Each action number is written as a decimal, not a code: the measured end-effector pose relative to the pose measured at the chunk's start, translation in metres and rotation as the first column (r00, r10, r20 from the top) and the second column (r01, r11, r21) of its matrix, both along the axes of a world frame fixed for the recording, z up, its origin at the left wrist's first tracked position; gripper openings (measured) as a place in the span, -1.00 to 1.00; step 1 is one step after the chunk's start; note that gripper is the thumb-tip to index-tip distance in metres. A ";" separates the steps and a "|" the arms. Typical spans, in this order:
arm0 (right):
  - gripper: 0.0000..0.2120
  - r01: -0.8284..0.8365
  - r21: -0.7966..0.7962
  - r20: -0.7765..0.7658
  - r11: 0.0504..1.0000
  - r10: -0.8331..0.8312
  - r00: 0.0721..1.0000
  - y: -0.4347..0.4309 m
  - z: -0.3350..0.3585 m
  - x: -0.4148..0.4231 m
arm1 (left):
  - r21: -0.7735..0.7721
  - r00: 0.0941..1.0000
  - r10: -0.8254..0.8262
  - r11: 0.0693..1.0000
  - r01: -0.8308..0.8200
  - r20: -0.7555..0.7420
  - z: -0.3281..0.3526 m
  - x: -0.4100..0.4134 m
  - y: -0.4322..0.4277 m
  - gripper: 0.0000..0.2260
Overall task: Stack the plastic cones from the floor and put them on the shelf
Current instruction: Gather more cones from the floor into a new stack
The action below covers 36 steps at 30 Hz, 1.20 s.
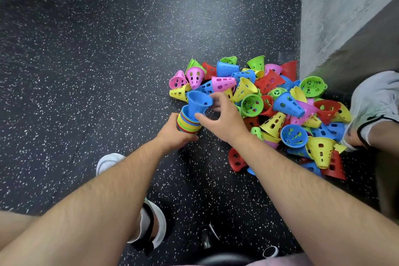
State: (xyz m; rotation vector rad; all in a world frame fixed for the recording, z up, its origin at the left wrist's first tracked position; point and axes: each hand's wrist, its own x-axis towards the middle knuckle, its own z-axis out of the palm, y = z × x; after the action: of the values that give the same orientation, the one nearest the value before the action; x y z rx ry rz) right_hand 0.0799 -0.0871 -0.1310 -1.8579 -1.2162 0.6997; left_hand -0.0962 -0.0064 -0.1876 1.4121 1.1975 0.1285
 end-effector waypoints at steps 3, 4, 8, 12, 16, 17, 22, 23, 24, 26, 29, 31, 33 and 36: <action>-0.58 -0.024 -0.033 0.033 0.999 0.025 0.999 -0.003 -0.011 -0.006 | 0.058 0.999 0.029 0.998 -0.028 -0.015 -0.004 -0.010 0.006 -0.33; -0.65 0.018 -0.031 0.035 0.999 -0.017 0.999 -0.001 -0.016 -0.007 | 0.068 0.999 0.041 0.997 -0.039 -0.030 -0.007 -0.015 0.009 -0.32; -0.74 0.052 -0.173 0.188 0.984 -0.019 0.982 0.016 -0.041 -0.014 | 0.073 0.991 0.111 0.992 -0.105 -0.073 -0.017 -0.033 0.017 -0.32; -0.60 0.105 -0.357 0.255 0.928 -0.011 0.967 0.035 -0.055 -0.030 | 0.051 0.988 0.140 0.989 -0.137 -0.058 -0.019 -0.040 0.016 -0.31; -0.82 0.202 -0.366 0.217 0.908 -0.127 0.968 0.045 -0.062 -0.041 | 0.043 0.992 0.120 0.992 -0.118 -0.050 -0.021 -0.039 0.019 -0.35; -0.86 0.217 -0.355 0.227 0.909 -0.142 0.964 0.045 -0.062 -0.040 | 0.041 0.991 0.126 0.991 -0.124 -0.047 -0.022 -0.038 0.020 -0.36; -0.88 0.293 -0.048 0.214 0.955 -0.277 0.937 0.040 -0.047 -0.023 | 0.062 0.990 0.136 0.989 -0.134 -0.027 -0.026 -0.034 0.025 -0.37; -0.89 0.314 0.023 0.162 0.949 -0.314 0.936 0.041 -0.042 -0.019 | 0.068 0.989 0.145 0.987 -0.143 -0.024 -0.024 -0.032 0.025 -0.38; -0.90 0.323 0.086 0.115 0.943 -0.331 0.937 0.043 -0.036 -0.016 | 0.077 0.986 0.163 0.984 -0.161 -0.025 -0.022 -0.030 0.024 -0.40; -0.88 0.290 0.206 0.076 0.935 -0.311 0.947 0.048 -0.025 -0.013 | 0.107 0.982 0.179 0.979 -0.172 -0.056 -0.018 -0.026 0.024 -0.41; -0.87 0.152 0.305 0.102 0.940 -0.191 0.976 0.057 -0.014 -0.015 | 0.130 0.985 0.166 0.979 -0.158 -0.054 -0.017 -0.020 0.027 -0.43; -0.87 0.031 0.274 0.111 0.961 -0.064 0.992 0.060 -0.011 -0.019 | 0.128 0.983 0.177 0.977 -0.170 -0.050 -0.016 -0.014 0.033 -0.46; -0.84 -0.035 0.200 0.113 0.979 0.013 0.993 0.062 -0.013 -0.023 | 0.133 0.976 0.211 0.970 -0.203 -0.050 -0.015 -0.012 0.037 -0.44; -0.83 0.058 0.129 0.151 0.990 -0.078 0.985 0.073 -0.025 -0.020 | 0.135 0.969 0.244 0.962 -0.236 -0.046 -0.018 -0.014 0.045 -0.35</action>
State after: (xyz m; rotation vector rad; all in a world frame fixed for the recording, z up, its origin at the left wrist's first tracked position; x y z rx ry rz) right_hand 0.0600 -0.0144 -0.1562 -1.8684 -1.2588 0.4375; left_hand -0.1102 0.0387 -0.2058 1.3852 1.4326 0.3383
